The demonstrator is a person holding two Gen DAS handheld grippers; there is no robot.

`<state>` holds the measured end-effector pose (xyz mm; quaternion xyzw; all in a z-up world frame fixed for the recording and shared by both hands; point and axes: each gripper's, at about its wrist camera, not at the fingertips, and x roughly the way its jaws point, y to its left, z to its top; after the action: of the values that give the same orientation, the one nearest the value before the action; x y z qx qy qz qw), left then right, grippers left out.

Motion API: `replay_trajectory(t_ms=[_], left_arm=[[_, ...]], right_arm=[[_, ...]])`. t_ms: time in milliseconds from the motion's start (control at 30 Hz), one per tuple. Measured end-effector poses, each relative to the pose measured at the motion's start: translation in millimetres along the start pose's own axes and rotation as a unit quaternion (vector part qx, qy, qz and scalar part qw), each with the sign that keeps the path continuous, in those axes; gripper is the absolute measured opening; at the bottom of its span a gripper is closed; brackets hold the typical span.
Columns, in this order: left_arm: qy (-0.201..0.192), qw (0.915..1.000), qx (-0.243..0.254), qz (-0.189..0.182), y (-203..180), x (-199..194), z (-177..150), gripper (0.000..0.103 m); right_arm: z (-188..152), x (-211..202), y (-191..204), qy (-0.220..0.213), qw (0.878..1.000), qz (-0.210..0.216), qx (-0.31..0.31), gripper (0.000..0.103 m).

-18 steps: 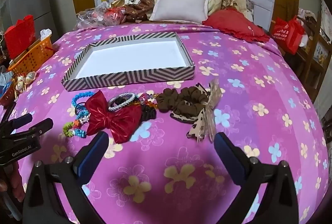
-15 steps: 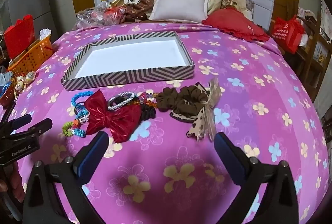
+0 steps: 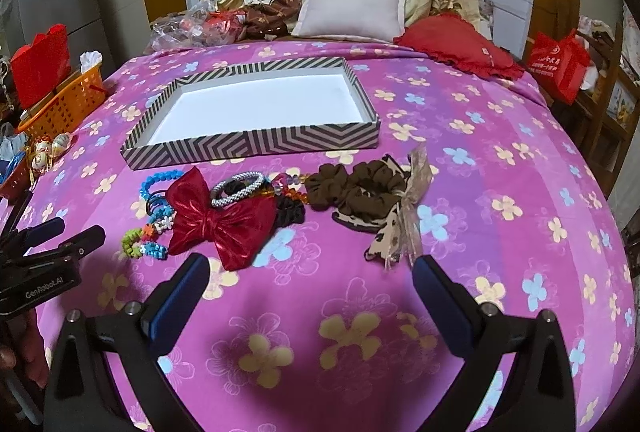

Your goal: Organize jewelry

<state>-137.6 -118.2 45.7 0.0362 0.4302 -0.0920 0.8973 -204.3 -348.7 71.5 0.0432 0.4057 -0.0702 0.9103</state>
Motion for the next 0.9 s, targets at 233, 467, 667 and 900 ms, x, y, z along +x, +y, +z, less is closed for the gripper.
replay_trajectory(t_ms=[233,467,667,900], left_arm=[[0.000,1.0000,-0.001,-0.002,0.8,0.4,0.1,0.062],[0.001,1.0000,-0.001,-0.002,-1.3,0.0,-0.1,0.062],[0.000,1.0000,0.000,-0.001,-2.4,-0.4,-0.2,0.062],[0.000,1.0000,0.000,0.000,-2.7,0.1,-0.6,0.062]], right_arm=[[0.3,1.4,1.6,-0.006,1.000,-0.001,-0.001,0.103],[0.3,2.3,4.0,-0.006,1.000,-0.002,-0.008,0.103],[0.4,2.6,5.0,-0.025,1.000,0.000,-0.013,0.103],[-0.2,6.9,4.5,-0.001,1.000,-0.006,-0.015,0.103]])
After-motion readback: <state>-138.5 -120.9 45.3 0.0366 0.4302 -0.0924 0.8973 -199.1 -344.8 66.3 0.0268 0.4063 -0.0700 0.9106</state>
